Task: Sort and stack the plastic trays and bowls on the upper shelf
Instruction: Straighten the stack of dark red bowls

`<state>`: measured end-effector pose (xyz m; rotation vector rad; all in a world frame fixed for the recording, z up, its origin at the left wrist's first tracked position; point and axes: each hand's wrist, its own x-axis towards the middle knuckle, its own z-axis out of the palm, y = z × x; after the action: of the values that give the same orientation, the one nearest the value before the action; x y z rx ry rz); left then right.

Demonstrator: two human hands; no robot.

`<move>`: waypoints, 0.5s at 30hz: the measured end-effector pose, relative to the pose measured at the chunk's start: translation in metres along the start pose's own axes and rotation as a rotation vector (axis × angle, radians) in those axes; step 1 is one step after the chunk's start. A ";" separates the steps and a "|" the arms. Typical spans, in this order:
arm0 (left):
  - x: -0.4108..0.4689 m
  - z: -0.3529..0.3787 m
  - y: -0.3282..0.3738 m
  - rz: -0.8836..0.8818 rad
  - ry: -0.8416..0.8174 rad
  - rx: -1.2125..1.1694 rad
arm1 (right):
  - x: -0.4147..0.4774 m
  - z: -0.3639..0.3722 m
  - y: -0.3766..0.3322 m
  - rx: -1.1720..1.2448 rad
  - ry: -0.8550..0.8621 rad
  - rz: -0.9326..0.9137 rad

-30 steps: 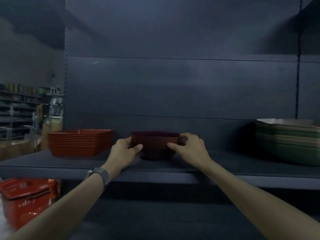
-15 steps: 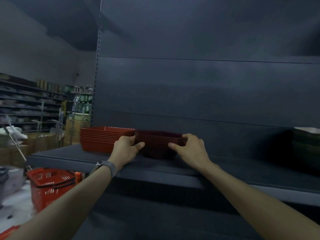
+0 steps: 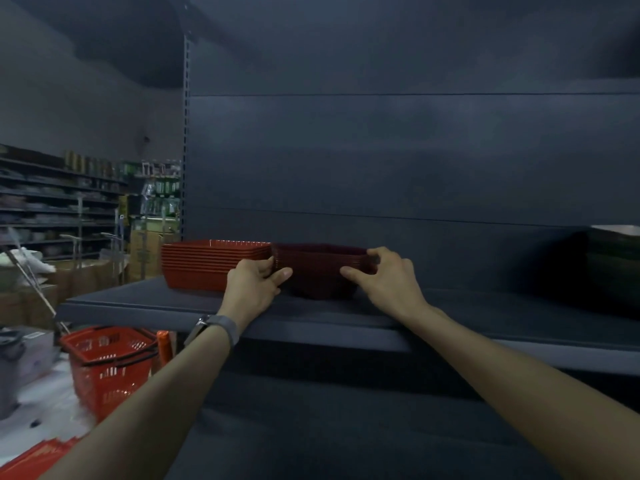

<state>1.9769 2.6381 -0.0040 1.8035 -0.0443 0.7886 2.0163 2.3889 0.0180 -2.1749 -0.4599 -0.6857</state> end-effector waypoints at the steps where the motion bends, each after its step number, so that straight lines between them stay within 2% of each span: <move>1: -0.001 0.000 0.001 0.000 0.003 0.009 | -0.001 0.000 -0.001 -0.004 -0.002 -0.001; 7: -0.009 0.001 0.009 0.015 0.065 0.051 | 0.000 -0.018 0.001 -0.061 -0.111 -0.058; 10: -0.016 0.003 0.012 -0.002 0.185 -0.024 | -0.013 -0.038 0.004 -0.066 -0.123 -0.061; 15: -0.038 0.021 0.025 0.186 0.394 0.185 | -0.037 -0.087 0.024 -0.074 -0.075 -0.044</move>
<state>1.9479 2.5978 -0.0067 1.8010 0.1246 1.3060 1.9719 2.3029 0.0280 -2.2722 -0.5302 -0.6564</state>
